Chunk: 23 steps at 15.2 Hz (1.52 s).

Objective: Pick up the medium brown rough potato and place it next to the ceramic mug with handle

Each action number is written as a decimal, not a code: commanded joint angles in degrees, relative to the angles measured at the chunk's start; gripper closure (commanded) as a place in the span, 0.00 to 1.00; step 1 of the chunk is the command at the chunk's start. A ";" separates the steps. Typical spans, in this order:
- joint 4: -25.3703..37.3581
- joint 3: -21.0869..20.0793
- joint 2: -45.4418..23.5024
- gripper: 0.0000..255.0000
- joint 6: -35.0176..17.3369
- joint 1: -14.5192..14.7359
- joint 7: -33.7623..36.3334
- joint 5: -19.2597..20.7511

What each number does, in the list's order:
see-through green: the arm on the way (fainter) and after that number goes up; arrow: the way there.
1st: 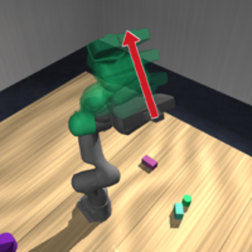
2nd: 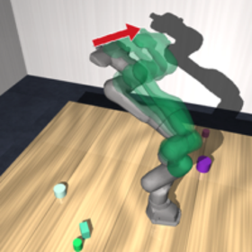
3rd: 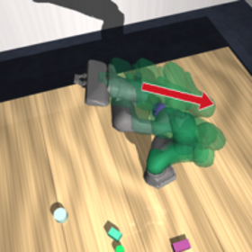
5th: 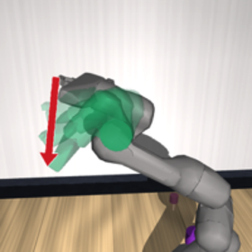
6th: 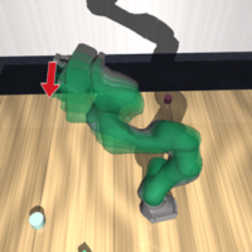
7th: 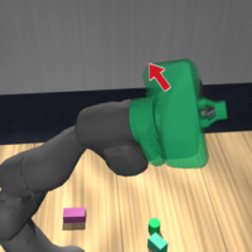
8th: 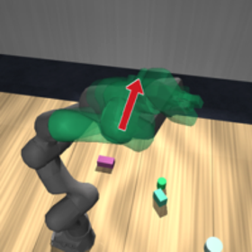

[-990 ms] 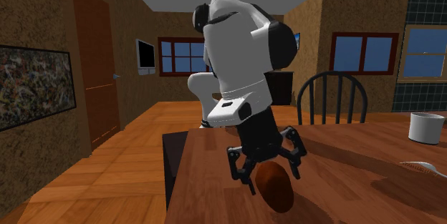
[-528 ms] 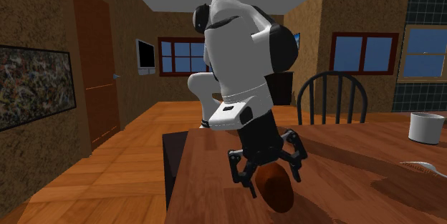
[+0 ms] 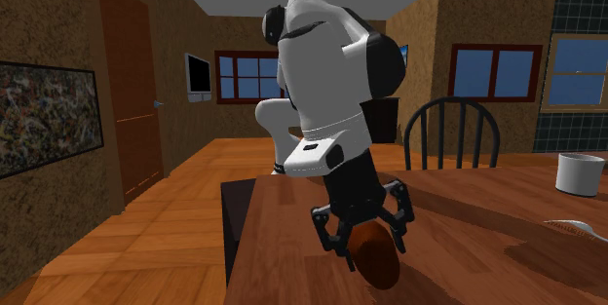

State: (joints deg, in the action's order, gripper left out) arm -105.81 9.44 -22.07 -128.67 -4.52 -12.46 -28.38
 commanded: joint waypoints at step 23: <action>6.22 1.42 6.49 1.00 11.79 0.43 5.82 4.40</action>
State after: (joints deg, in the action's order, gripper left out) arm -100.10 10.80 -15.84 -117.62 -4.08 -6.93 -24.18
